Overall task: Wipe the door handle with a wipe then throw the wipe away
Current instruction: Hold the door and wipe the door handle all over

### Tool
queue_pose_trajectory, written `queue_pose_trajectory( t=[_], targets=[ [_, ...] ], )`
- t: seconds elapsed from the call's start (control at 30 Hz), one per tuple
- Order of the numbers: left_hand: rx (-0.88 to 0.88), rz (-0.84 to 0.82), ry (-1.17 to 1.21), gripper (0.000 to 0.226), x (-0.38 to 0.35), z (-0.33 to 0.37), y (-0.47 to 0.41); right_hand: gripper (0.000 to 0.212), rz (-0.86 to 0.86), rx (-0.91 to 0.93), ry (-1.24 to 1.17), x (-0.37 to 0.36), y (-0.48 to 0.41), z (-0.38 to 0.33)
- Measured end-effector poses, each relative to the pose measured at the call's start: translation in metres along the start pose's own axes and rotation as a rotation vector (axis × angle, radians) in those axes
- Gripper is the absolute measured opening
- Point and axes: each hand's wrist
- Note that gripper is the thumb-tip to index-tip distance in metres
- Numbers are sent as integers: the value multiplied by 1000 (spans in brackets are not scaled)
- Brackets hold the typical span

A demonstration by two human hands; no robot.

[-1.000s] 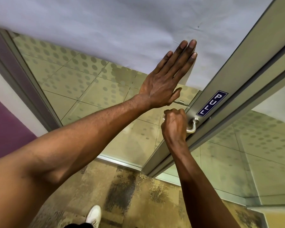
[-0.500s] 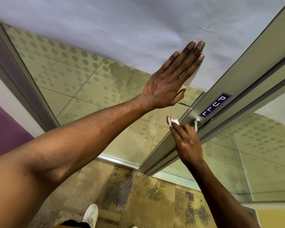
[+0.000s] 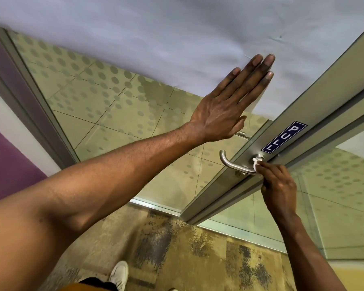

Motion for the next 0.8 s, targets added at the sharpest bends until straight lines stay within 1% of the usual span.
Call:
queue_pose_trajectory(
  t=[0.07,0.13,0.2,0.3,0.37,0.43,0.57,0.63,0.73,0.77,0.8],
  targets=[
    [-9,2,15,101,1,-1,0,49,39,-44,-9,-2,-2,-6],
    [-19,-4,36,102,1,-4,1,46,108,-147,-40,-7,0,-15],
    [-39,-19,50,103,2,-7,1,37,217,-339,-140,-12,1,-26],
    [-70,-38,81,103,5,-10,4,26,373,-694,-351,-16,2,-46],
    [-104,-62,80,105,5,-16,8,27,434,-879,-473,-19,3,-59],
    [-138,-93,69,105,2,-21,15,28,474,-1007,-582,-21,5,-69],
    [-177,-162,40,102,-2,-35,36,27,594,-1126,-807,-27,4,-92],
    [-186,-211,42,103,1,-44,49,31,671,-1130,-946,-30,2,-105],
    [-176,-281,38,107,2,-57,71,36,682,-1125,-1046,-34,-5,-127],
    [-168,-327,41,107,4,-64,80,37,679,-1130,-1064,-35,-9,-135],
    [-161,-331,31,107,3,-71,89,37,674,-1133,-1091,-39,-11,-141]
  ],
)
Point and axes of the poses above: each hand's wrist, its own y-axis away from the middle knuckle, its own x-axis out of the back of the hand, z = x × y, and after that the axes turned 6 degrees about x, right-handed
